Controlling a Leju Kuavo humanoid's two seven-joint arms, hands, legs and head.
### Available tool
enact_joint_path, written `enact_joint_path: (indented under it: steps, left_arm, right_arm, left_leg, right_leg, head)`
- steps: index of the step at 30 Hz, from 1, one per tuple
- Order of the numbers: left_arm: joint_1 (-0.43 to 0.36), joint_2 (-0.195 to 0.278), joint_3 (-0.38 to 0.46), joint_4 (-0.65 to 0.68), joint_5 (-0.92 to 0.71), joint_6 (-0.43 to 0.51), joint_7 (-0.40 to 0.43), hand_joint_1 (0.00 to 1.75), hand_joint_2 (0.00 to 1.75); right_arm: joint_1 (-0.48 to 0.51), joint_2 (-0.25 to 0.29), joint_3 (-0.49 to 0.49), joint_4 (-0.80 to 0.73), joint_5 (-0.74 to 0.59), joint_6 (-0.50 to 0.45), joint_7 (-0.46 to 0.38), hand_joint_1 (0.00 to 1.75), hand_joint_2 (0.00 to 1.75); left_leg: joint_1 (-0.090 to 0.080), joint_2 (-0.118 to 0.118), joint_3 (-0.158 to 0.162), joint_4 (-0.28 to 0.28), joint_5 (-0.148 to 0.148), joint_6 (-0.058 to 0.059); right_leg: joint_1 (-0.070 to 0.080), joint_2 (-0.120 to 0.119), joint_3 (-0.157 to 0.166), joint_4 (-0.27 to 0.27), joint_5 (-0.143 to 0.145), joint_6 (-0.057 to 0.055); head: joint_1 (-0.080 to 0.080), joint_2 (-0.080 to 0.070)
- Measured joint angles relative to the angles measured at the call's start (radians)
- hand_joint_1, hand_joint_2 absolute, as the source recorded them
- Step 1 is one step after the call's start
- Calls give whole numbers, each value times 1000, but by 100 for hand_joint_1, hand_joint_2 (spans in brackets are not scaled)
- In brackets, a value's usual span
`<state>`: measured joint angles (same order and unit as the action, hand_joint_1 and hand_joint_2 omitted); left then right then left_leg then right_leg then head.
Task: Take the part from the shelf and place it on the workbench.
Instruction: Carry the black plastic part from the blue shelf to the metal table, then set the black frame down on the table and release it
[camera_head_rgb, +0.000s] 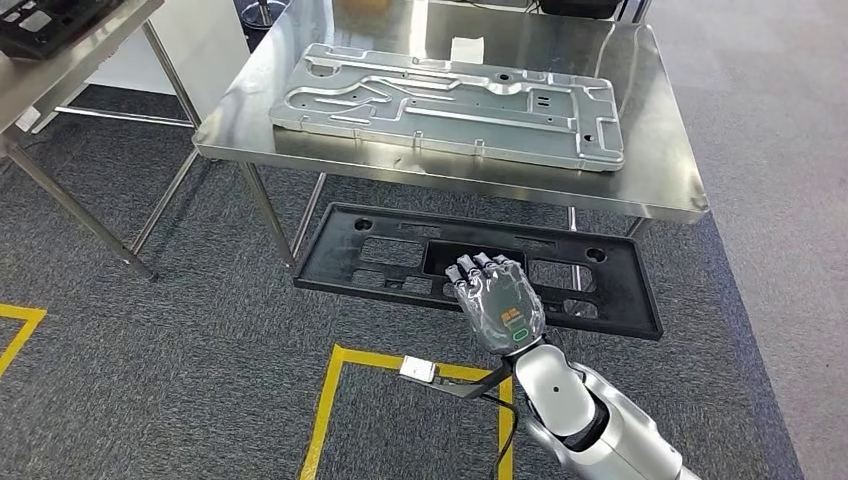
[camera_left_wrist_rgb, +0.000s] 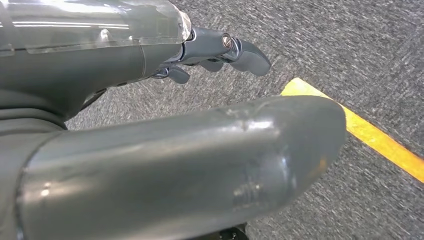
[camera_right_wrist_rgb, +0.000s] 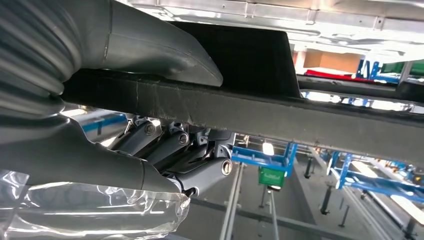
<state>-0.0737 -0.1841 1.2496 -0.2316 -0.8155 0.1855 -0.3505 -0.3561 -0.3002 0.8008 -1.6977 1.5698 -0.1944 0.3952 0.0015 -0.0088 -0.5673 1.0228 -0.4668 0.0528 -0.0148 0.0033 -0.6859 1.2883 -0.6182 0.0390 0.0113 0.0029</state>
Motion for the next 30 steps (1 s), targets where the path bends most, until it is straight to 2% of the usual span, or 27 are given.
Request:
enact_joint_path:
  steps: [1, 2, 4, 5, 6, 9, 11, 12, 14, 15, 16, 17, 19, 20, 21, 23, 25, 26, 27, 29, 30]
  left_arm:
    - [1, 0, 0, 0, 1, 0, 0, 0, 0]
    - [1, 0, 1, 0, 2, 1, 0, 0, 0]
    - [1, -1, 2, 0, 5, 1, 0, 0, 0]
    - [0, -1, 3, 0, 5, 2, 0, 0, 0]
    - [-1, -2, 4, 1, 6, 2, 1, 0, 0]
    - [-2, -1, 6, 1, 6, 3, 1, 0, 0]
    - [-2, 0, 7, 1, 7, 4, 0, 0, 0]
    - [-3, 1, 8, 1, 8, 4, 0, 0, 0]
    - [-3, 1, 10, 1, 8, 4, -1, 0, 0]
    - [-3, 1, 11, 1, 9, 4, -2, 0, 0]
    - [-1, 1, 13, 1, 9, 4, -3, 0, 0]
    - [0, 1, 15, 1, 9, 4, -3, 0, 0]
    - [5, 1, 19, 1, 10, 4, -4, 0, 0]
    - [6, 1, 21, 1, 10, 4, -4, 0, 0]
    - [5, 1, 22, 1, 10, 4, -5, 0, 0]
    - [3, 0, 24, 1, 11, 5, -5, 0, 0]
    - [3, 0, 25, 1, 13, 6, -6, 0, 0]
    - [2, 0, 26, 1, 15, 7, -6, 0, 0]
    - [1, 0, 26, 1, 16, 8, -7, 0, 0]
    - [0, 0, 27, 1, 18, 9, -7, 0, 0]
    - [0, 0, 27, 1, 19, 9, -8, 0, 0]
  right_arm:
    - [-2, -10, 2, -4, 0, 5, 0, 175, 175]
    - [-6, -21, 5, -9, 0, 12, -3, 175, 175]
    - [-18, -41, 7, -20, 0, 23, -20, 175, 175]
    - [-25, -50, 7, -24, 0, 28, -30, 175, 175]
    - [-31, -57, 7, -29, 0, 32, -37, 175, 175]
    - [-43, -72, 6, -43, 0, 36, -43, 175, 175]
    - [-48, -76, 4, -49, 0, 33, -44, 175, 175]
    - [-50, -77, 4, -52, 0, 32, -44, 175, 175]
    - [-50, -78, 4, -55, 0, 28, -41, 175, 175]
    - [-48, -78, 4, -56, 0, 27, -38, 175, 175]
    - [-46, -79, 4, -56, 0, 25, -34, 175, 175]
    - [-44, -79, 4, -56, 0, 23, -30, 175, 175]
    - [-43, -81, 4, -56, 0, 19, -23, 175, 175]
    - [-43, -81, 4, -56, 0, 17, -21, 175, 175]
    - [-43, -82, 4, -57, 0, 16, -20, 175, 175]
    - [-42, -85, 4, -60, 0, 13, -18, 175, 175]
    - [-42, -89, 4, -62, 0, 12, -13, 175, 175]
    - [-42, -91, 4, -63, 0, 10, -10, 175, 175]
    - [-42, -93, 4, -64, 0, 8, -7, 175, 175]
    - [-40, -97, 4, -64, 0, 4, -3, 175, 175]
    - [-37, -99, 4, -64, 0, 3, -2, 175, 175]
  left_leg:
    - [-2, -1, 11, 0, -8, 0]
    - [-4, -2, 24, 0, -17, 0]
    - [-7, -3, 47, 0, -36, -4]
    - [-9, -4, 55, -1, -45, -9]
    - [-10, -5, 62, -3, -52, -14]
    - [-12, -5, 76, 12, -53, -33]
    - [-10, -2, 56, 73, -72, -43]
    - [-6, -1, 26, 127, -94, -47]
    - [2, 1, -56, 241, -145, -59]
    - [6, 1, -87, 270, -158, -64]
    - [9, 2, -105, 269, -151, -67]
    - [11, 3, -106, 231, -122, -69]
    - [12, 5, -87, 109, -18, -67]
    - [10, 6, -77, 59, 21, -63]
    - [8, 6, -73, 31, 47, -58]
    - [4, 6, -67, 17, 51, -42]
    - [6, 4, -50, 5, 49, -28]
    - [7, 3, -39, -2, 46, -21]
    - [8, 3, -29, -7, 40, -15]
    - [6, 1, -13, -10, 25, -9]
    - [5, -1, -2, -10, 15, -8]
  right_leg:
    - [1, 0, -11, -14, 13, -2]
    - [2, 0, -6, -60, 49, -6]
    - [9, -1, 23, -182, 144, -20]
    - [14, -2, 35, -226, 170, -27]
    - [17, -2, 41, -250, 184, -33]
    - [15, 0, 67, -270, 182, -48]
    - [9, -1, 95, -279, 174, -59]
    - [7, -2, 105, -281, 167, -62]
    - [6, -1, 120, -281, 152, -63]
    - [6, 0, 128, -281, 143, -62]
    - [5, 1, 139, -281, 134, -59]
    - [3, 2, 153, -281, 123, -55]
    - [0, 3, 180, -280, 101, -46]
    - [0, 3, 189, -280, 91, -40]
    - [1, 3, 193, -282, 84, -33]
    - [2, 4, 195, -280, 84, -18]
    - [0, 2, 179, -238, 95, -7]
    - [-1, 2, 154, -194, 94, -5]
    - [-2, 1, 118, -137, 84, -3]
    - [-1, 1, 32, -28, 35, -1]
    - [-1, 1, -1, 0, 14, 0]
  head:
    - [0, 0]
    - [0, 0]
    - [-2, 0]
    - [-3, 0]
    - [-4, 0]
    - [-5, 0]
    - [-11, 0]
    - [-14, 0]
    - [-18, 0]
    - [-18, 0]
    - [-18, 0]
    - [-18, 0]
    - [-19, 0]
    - [-20, 0]
    - [-20, 0]
    - [-22, 0]
    - [-20, 0]
    - [-19, 0]
    - [-18, 0]
    - [-17, 0]
    - [-17, 0]
